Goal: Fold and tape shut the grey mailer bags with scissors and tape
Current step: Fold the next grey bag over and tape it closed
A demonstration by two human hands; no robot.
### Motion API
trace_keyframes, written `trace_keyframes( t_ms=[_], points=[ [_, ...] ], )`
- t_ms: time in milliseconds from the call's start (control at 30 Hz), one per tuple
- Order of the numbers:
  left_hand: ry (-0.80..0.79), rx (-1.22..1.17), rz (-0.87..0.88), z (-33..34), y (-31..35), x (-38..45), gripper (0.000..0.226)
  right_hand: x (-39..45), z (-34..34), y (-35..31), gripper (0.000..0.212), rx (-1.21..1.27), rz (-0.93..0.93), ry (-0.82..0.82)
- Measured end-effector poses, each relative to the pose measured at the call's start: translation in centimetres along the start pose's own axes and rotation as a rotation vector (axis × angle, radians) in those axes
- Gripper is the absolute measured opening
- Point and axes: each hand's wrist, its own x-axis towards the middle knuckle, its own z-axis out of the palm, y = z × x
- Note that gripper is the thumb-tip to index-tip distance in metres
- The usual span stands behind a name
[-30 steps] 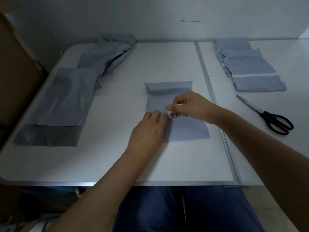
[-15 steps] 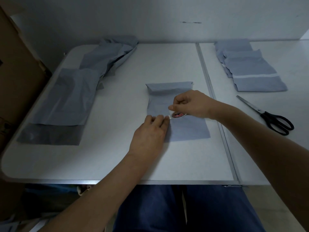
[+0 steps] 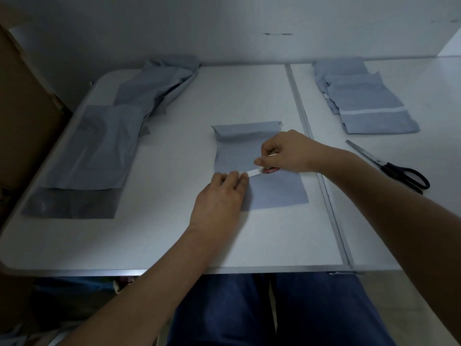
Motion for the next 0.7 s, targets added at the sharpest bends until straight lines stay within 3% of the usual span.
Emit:
trace_keyframes(
  t_ms=[367, 700],
  points=[
    [-0.008, 0.009, 0.004, 0.0, 0.0, -0.1, 0.059, -0.5, -0.3, 0.6, 0.030, -0.138, 0.030, -0.002],
    [-0.107, -0.010, 0.023, -0.9, -0.2, 0.0, 0.061, -1.9, -0.8, 1.5, 0.038, 0.166, 0.123, -0.054]
  ],
)
